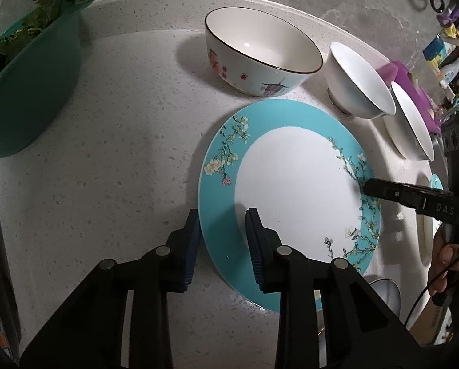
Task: Organize plates and bowls
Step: 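Move both grippers to the teal-rimmed blossom plate rim and close, then lift the teal plate with both grippers and carry it over the white plate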
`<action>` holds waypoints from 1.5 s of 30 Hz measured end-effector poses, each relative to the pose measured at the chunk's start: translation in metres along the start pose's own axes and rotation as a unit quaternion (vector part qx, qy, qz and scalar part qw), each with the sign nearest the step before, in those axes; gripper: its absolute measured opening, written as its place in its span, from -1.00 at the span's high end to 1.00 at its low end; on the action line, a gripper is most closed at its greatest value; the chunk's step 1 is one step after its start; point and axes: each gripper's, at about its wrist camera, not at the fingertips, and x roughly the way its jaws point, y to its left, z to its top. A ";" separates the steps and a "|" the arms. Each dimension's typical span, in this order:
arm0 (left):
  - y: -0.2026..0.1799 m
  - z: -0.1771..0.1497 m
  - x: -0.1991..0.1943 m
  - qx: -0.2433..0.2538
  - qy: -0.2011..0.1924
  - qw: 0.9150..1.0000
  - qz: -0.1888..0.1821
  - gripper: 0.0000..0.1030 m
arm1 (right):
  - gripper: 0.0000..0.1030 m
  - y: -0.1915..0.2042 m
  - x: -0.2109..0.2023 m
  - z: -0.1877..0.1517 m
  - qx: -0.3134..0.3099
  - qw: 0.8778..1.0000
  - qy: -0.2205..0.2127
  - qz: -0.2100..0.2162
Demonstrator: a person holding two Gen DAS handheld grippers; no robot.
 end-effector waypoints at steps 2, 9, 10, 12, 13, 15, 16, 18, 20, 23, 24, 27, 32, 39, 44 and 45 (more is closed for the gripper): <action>-0.002 -0.001 0.000 0.001 0.001 1.000 0.000 0.48 | 0.72 0.001 -0.003 0.001 0.000 1.000 -0.005 -0.003; -0.010 0.000 -0.009 0.002 0.000 1.000 -0.003 0.48 | 0.73 0.009 -0.012 0.005 -0.002 1.000 -0.014 -0.010; -0.010 0.001 -0.011 0.003 0.000 1.000 -0.003 0.48 | 0.73 0.010 -0.013 0.004 -0.001 1.000 -0.013 -0.010; -0.008 0.002 -0.016 0.002 0.000 1.000 -0.005 0.48 | 0.73 0.009 -0.014 0.003 0.003 1.000 -0.013 -0.008; -0.008 0.003 -0.018 0.000 0.001 1.000 -0.007 0.48 | 0.73 0.009 -0.015 0.002 0.005 1.000 -0.013 -0.008; -0.010 0.002 -0.024 0.000 0.003 1.000 -0.008 0.48 | 0.73 0.009 -0.019 0.001 0.009 1.000 -0.015 -0.006; -0.011 0.003 -0.027 0.000 0.004 1.000 -0.008 0.48 | 0.73 0.009 -0.021 0.001 0.011 1.000 -0.015 -0.006; -0.013 0.002 -0.031 -0.001 0.006 1.000 -0.009 0.48 | 0.72 0.009 -0.024 -0.001 0.014 1.000 -0.017 -0.004; -0.016 0.001 -0.039 0.001 0.007 1.000 -0.010 0.48 | 0.72 0.011 -0.029 -0.002 0.017 1.000 -0.018 -0.004; -0.020 -0.003 -0.049 0.003 0.007 1.000 -0.011 0.48 | 0.72 0.014 -0.039 -0.005 0.018 1.000 -0.022 -0.007; -0.021 -0.004 -0.052 0.003 0.007 1.000 -0.012 0.48 | 0.72 0.016 -0.042 -0.006 0.018 1.000 -0.022 -0.007; -0.026 -0.012 -0.063 0.005 0.007 1.000 -0.016 0.48 | 0.72 0.019 -0.051 -0.013 0.017 1.000 -0.023 -0.010; -0.032 -0.032 -0.079 0.008 0.010 1.000 -0.021 0.48 | 0.72 0.025 -0.066 -0.028 0.019 0.999 -0.025 -0.013; -0.043 -0.069 -0.101 0.015 0.014 0.999 -0.027 0.48 | 0.72 0.034 -0.084 -0.057 0.022 0.999 -0.029 -0.014; -0.053 -0.101 -0.113 0.027 0.018 0.999 -0.029 0.48 | 0.72 0.032 -0.093 -0.084 0.031 0.999 -0.029 -0.015; -0.055 -0.107 -0.115 0.029 0.019 0.999 -0.030 0.48 | 0.72 0.031 -0.094 -0.090 0.032 0.999 -0.029 -0.017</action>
